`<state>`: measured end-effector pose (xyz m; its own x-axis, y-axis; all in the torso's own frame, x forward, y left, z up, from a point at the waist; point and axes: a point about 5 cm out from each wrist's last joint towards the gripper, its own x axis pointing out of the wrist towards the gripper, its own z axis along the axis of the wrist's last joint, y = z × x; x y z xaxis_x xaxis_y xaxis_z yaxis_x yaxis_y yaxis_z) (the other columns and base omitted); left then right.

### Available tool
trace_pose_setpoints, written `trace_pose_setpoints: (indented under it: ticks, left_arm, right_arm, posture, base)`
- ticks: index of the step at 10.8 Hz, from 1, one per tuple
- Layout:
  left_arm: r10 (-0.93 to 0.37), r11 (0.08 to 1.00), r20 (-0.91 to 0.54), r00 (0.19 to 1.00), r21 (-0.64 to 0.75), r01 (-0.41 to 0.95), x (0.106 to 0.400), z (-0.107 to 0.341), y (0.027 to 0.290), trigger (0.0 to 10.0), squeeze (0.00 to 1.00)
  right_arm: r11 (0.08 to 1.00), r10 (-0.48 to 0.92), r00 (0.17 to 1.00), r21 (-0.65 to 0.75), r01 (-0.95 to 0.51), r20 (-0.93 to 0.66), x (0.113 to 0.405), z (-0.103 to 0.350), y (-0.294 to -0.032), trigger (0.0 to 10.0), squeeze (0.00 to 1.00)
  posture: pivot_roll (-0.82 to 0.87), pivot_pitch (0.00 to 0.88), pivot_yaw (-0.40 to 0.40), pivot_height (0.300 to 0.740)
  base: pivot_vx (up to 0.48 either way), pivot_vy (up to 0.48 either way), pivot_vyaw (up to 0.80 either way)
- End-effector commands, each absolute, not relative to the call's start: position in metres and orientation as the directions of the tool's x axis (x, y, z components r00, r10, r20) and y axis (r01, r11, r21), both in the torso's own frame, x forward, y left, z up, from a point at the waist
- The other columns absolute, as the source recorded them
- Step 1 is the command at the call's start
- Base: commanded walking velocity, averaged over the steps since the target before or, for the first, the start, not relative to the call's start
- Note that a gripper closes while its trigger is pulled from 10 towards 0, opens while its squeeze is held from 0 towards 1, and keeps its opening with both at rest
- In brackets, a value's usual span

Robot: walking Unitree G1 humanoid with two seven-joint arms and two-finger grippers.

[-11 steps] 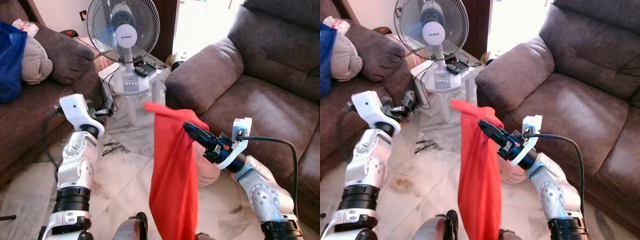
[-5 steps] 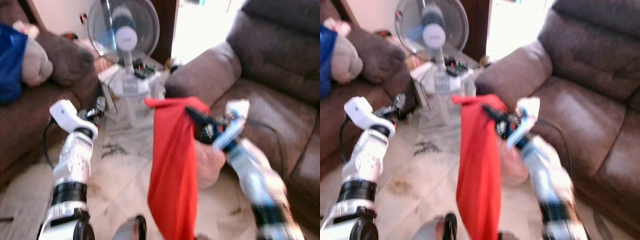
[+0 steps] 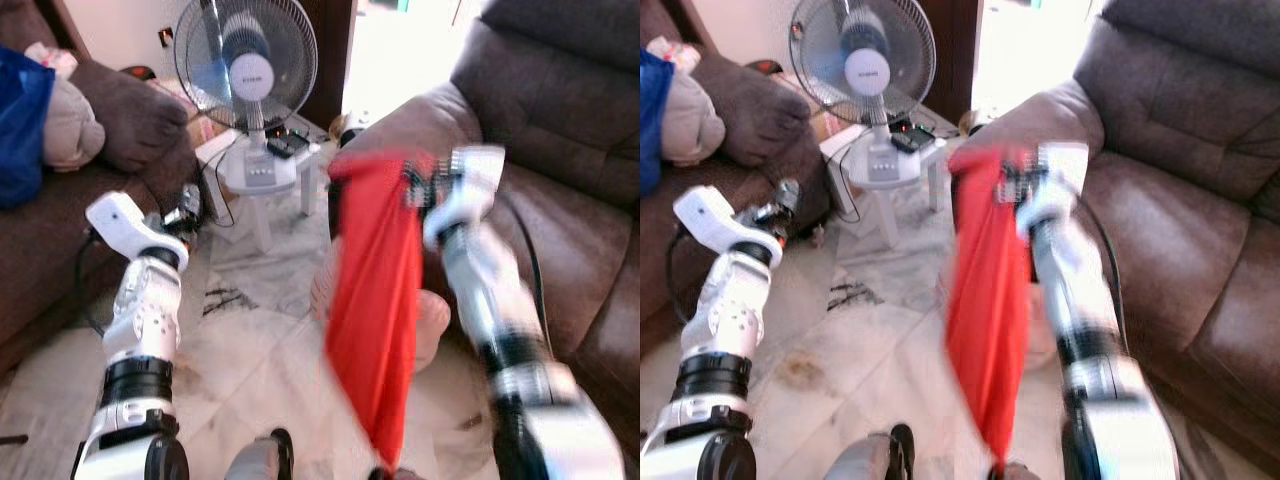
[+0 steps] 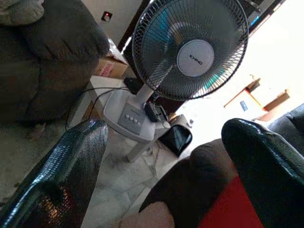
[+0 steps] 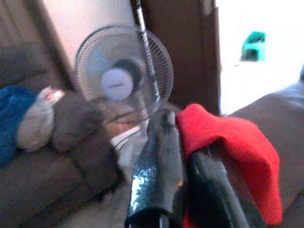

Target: Move the pillow to the sofa from floor

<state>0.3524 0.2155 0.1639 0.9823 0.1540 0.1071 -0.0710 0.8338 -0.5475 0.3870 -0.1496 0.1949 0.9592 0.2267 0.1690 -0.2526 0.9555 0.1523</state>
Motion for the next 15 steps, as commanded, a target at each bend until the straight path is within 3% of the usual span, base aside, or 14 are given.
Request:
trace_pose_setpoints:
  ticks: [1, 4, 7, 11, 13, 14, 15]
  left_arm:
    - [0.175, 0.844, 0.127, 0.976, -0.53, -0.082, 0.352, 0.17, 0.22, 10.0, 0.0]
    - [0.176, 0.855, 0.136, 0.975, -0.512, -0.084, 0.351, 0.172, 0.218, 10.0, 0.0]
    - [0.164, 0.856, 0.128, 0.978, -0.511, -0.077, 0.355, 0.171, 0.214, 10.0, 0.0]
    - [0.156, 0.857, 0.125, 0.98, -0.511, -0.071, 0.356, 0.172, 0.213, 10.0, 0.0]
    - [0.16, 0.855, 0.123, 0.979, -0.514, -0.075, 0.356, 0.171, 0.214, 10.0, 0.0]
    - [0.149, 0.851, 0.127, 0.981, -0.521, -0.062, 0.356, 0.172, 0.212, 10.0, 0.0]
    - [0.138, 0.853, 0.127, 0.982, -0.519, -0.053, 0.355, 0.172, 0.212, 10.0, 0.0]
  right_arm:
    - [0.973, 0.16, 0.943, 0.112, -0.2, 0.292, 0.395, 0.23, -0.158, 10.0, 0.0]
    - [0.998, -0.036, 0.964, -0.034, 0.046, 0.264, 0.4, 0.23, -0.194, 10.0, 0.0]
    - [0.971, -0.2, 0.952, -0.087, 0.225, 0.231, 0.391, 0.212, -0.236, 10.0, 0.0]
    - [0.905, -0.368, 0.914, -0.16, 0.394, 0.168, 0.382, 0.192, -0.261, 10.0, 0.0]
    - [0.939, -0.296, 0.945, -0.138, 0.315, 0.141, 0.385, 0.186, -0.248, 10.0, 0.0]
    - [0.999, -0.038, 0.994, -0.003, 0.038, 0.105, 0.388, 0.177, -0.216, 10.0, 0.0]
    - [0.993, 0.109, 0.989, 0.041, -0.113, 0.1, 0.385, 0.171, -0.199, 10.0, 0.0]
  posture:
    - [0.08, 0.074, -0.027, 0.74]
    - [0.08, 0.076, -0.028, 0.74]
    - [0.07, 0.07, -0.012, 0.74]
    - [0.07, 0.066, -0.005, 0.74]
    - [0.07, 0.063, -0.009, 0.74]
    - [0.07, 0.062, -0.012, 0.74]
    - [0.08, 0.062, -0.015, 0.74]
  base:
    - [0.0, 0.0, 0.0]
    - [0.0, 0.0, 0.0]
    - [0.0, 0.0, 0.0]
    - [0.0, 0.0, 0.0]
    - [0.0, 0.0, 0.0]
    - [0.0, 0.0, 0.0]
    - [0.0, 0.0, 0.0]
